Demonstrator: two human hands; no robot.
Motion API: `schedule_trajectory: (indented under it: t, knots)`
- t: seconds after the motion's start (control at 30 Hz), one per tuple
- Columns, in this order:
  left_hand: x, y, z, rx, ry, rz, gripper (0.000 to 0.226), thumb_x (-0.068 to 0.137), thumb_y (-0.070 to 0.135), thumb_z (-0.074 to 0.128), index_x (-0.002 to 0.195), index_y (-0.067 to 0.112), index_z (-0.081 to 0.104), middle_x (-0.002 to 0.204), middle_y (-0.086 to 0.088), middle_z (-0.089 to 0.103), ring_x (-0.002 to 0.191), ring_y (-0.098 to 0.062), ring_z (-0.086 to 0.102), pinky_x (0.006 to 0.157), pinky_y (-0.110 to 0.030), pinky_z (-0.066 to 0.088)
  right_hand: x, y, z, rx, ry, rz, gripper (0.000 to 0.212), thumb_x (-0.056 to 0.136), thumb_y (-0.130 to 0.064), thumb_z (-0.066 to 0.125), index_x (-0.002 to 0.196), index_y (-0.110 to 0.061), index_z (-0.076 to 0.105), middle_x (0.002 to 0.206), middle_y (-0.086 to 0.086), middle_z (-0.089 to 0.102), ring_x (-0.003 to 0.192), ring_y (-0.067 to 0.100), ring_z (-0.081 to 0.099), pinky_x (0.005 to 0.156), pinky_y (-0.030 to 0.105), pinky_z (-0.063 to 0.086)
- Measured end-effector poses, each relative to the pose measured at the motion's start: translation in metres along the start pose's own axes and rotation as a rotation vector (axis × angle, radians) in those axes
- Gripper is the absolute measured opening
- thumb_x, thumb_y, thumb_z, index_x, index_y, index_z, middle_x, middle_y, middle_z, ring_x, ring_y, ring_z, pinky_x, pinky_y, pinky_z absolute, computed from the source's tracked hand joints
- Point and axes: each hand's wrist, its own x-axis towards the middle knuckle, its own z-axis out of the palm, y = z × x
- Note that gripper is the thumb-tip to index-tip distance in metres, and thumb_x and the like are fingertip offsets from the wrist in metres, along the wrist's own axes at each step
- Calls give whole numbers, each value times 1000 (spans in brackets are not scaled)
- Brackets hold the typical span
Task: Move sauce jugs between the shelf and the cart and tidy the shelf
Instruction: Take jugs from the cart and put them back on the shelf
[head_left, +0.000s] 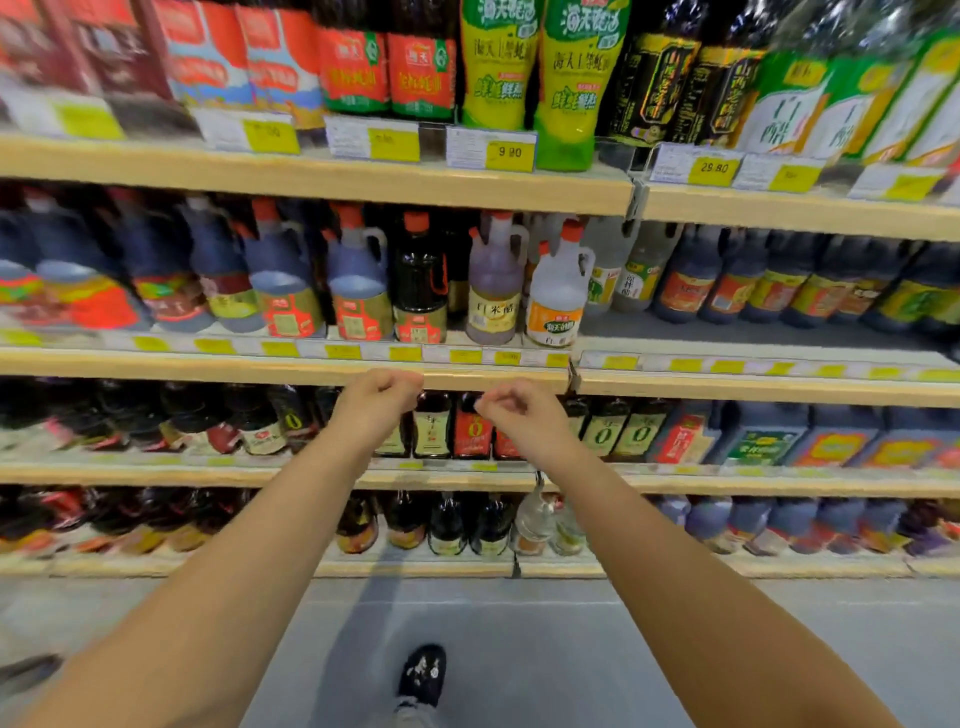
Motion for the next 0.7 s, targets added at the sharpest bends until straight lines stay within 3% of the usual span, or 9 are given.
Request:
schedule_trajectory:
  t: [0.1,0.17,0.27,0.37,0.47,0.57,0.7]
  knots:
    - [-20,-15,-43,-69,79,-110,19,94,27,49,105,23,65,106,2,64,101,-15,59,83,-33,44,-6,-20,40,0,-96,0,15,87,-23,65,79,-20,52,78,5,48,72,18,51,63,14,41]
    - [-31,-28,-73,-134,113,-197,21,93,27,50,107,22,65,109,1,64,101,-14,59,85,-35,44,-7,-33,70,-20,-156,-10,28,87,-24,64,72,-22,41,71,-1,38,68,18,50,61,16,37]
    - [-50,-59,-124,-220,195,-269,14,91,26,51,94,25,65,108,2,65,101,-13,60,90,-38,45,-8,-53,129,-59,-268,-23,38,87,-20,62,69,-19,29,67,-1,27,59,15,29,59,27,26]
    - [-71,-96,-186,-319,362,-330,11,90,26,55,91,22,64,108,-2,67,96,-14,62,87,-37,49,-10,-71,202,-60,-369,-29,33,86,-18,62,74,-15,31,68,-1,26,59,14,27,56,27,24]
    - [-96,-130,-259,-369,508,-392,9,90,26,54,90,21,62,100,0,66,91,-10,62,84,-33,47,-18,-96,281,36,-499,8,22,89,-11,59,85,-10,38,62,-1,31,38,4,33,38,14,26]
    - [-119,-164,-336,-413,628,-459,9,89,27,56,91,19,59,95,0,63,89,-13,60,84,-33,46,-22,-122,371,61,-599,55,26,85,-14,63,76,-22,40,59,-5,31,40,7,29,44,22,26]
    - [-138,-200,-426,-432,770,-506,9,88,21,54,93,15,59,88,-5,60,83,-18,57,69,-26,44,-28,-158,473,17,-666,-18,30,82,-11,61,70,-22,36,59,-5,30,56,15,29,57,28,28]
